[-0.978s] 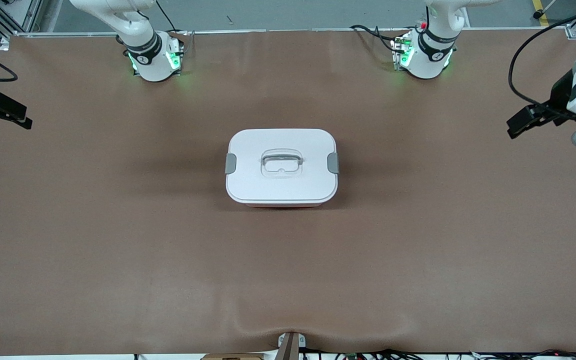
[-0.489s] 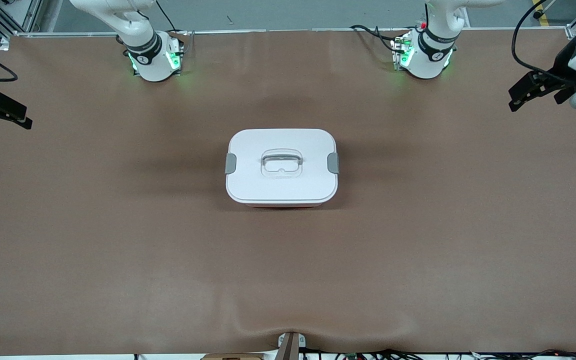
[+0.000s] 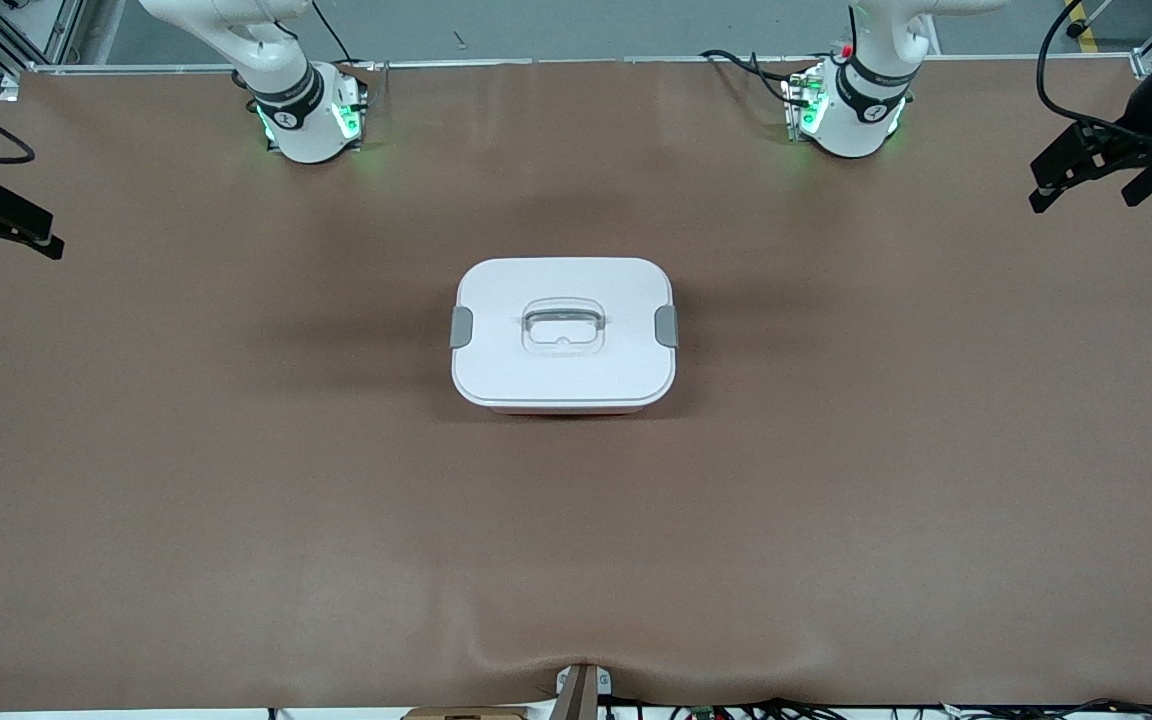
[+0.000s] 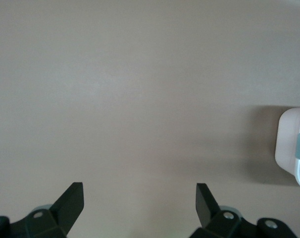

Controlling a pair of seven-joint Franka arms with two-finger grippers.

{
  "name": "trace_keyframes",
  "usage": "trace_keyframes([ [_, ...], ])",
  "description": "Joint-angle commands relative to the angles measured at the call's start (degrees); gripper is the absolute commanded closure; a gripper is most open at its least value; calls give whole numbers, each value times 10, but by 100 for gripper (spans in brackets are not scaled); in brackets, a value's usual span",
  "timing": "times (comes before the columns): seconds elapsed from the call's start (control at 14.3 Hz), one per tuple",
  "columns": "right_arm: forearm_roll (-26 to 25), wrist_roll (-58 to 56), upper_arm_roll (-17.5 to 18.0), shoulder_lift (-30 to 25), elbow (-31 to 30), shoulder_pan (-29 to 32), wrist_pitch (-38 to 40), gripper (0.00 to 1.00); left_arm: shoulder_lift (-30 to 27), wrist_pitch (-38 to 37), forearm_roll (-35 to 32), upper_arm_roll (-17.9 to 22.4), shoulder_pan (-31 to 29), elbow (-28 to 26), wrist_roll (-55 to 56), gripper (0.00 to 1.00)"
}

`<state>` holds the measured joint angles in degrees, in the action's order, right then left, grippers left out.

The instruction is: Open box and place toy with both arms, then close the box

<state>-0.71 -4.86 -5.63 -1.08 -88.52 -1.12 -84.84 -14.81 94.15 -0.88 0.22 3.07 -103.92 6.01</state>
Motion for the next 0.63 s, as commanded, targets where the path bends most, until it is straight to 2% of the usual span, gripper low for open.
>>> trace_keyframes([
  [0.0,8,2,2,-4,0,3,-1,0,11,2,14,11,10,19,-5,0],
  [0.35,9,2,2,-3,3,6,-1,0,35,-1,12,12,32,45,0,0],
  [0.56,8,1,2,12,27,4,3,0,53,-5,7,12,33,69,-1,0],
])
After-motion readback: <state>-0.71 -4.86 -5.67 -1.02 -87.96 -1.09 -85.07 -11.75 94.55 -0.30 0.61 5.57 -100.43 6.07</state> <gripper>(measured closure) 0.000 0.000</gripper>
